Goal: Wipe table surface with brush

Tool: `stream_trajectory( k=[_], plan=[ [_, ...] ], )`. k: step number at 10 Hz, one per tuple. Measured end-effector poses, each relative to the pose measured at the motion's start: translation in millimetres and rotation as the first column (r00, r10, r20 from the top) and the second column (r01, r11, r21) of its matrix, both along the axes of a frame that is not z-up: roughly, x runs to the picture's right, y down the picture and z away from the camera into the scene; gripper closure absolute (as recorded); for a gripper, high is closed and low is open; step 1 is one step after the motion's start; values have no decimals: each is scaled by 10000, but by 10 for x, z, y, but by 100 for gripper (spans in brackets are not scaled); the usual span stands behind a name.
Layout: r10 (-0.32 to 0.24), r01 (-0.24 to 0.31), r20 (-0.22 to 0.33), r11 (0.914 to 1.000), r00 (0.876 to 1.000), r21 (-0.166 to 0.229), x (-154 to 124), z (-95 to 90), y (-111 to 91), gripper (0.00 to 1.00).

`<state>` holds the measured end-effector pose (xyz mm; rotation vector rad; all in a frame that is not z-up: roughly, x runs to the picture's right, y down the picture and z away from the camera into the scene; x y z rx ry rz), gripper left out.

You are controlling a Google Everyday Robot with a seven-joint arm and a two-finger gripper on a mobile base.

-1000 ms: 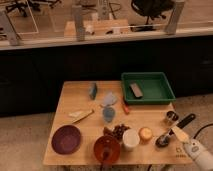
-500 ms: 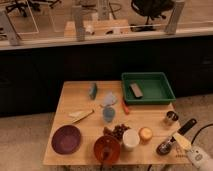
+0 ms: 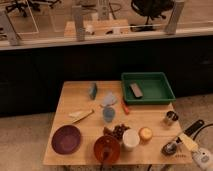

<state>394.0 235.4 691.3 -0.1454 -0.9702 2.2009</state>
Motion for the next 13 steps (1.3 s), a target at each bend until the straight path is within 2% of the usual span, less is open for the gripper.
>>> stream_trajectory(
  k=[4, 7, 11, 13],
  plan=[
    [217, -214, -184, 9996, 9996, 157, 71, 173, -219, 100],
    [183, -182, -136, 9998, 9997, 70, 42, 300, -342, 100],
    [70, -69, 156, 10000, 9999, -63, -88, 315, -293, 100],
    [-57, 61, 310, 9999, 9995, -146, -132, 229, -198, 100]
  ],
)
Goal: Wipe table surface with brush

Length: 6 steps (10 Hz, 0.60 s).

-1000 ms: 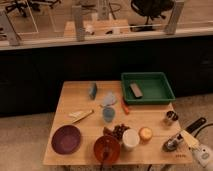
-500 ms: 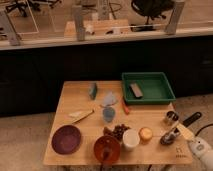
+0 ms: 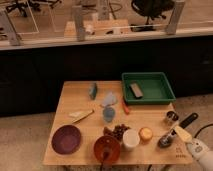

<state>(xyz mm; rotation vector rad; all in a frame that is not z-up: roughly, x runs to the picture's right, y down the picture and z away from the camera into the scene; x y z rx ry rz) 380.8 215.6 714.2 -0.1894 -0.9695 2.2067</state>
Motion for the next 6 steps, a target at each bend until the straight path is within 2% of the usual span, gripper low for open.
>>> stream_trajectory(
  k=[3, 6],
  plan=[
    [2, -2, 13, 9999, 10000, -102, 52, -246, 238, 100],
    [60, -61, -260, 10000, 9996, -7, 213, -370, 247, 100]
  ],
)
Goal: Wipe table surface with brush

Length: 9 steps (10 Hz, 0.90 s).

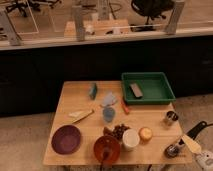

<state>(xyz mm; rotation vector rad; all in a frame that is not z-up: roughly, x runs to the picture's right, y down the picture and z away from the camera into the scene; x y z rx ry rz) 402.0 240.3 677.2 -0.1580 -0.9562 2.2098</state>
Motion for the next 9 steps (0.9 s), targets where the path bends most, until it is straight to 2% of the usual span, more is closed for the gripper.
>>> stream_trajectory(
  k=[2, 5, 7, 9],
  plan=[
    [139, -135, -237, 9998, 9996, 168, 156, 66, -106, 100],
    [332, -322, -271, 9987, 9991, 383, 281, 296, -353, 100],
    [208, -207, -12, 9988, 9998, 451, 181, 376, -447, 100],
    [93, -104, 318, 9993, 9994, 354, -6, 424, -450, 100]
  ],
)
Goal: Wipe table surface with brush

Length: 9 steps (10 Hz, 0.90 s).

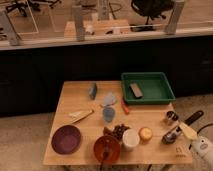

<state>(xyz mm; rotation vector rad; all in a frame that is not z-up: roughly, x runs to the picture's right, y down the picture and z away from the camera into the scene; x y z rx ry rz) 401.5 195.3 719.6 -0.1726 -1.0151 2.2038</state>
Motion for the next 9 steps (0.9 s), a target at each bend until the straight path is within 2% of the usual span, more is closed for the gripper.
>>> stream_trajectory(
  k=[2, 5, 7, 9],
  plan=[
    [-94, 98, 214, 9998, 9997, -168, -89, -19, 106, 100],
    [-202, 215, 342, 9991, 9992, -374, -87, -240, 386, 100],
    [-131, 144, 303, 9989, 9995, -442, -7, -397, 456, 100],
    [-55, 63, 174, 9991, 9998, -426, 86, -440, 436, 100]
  ],
)
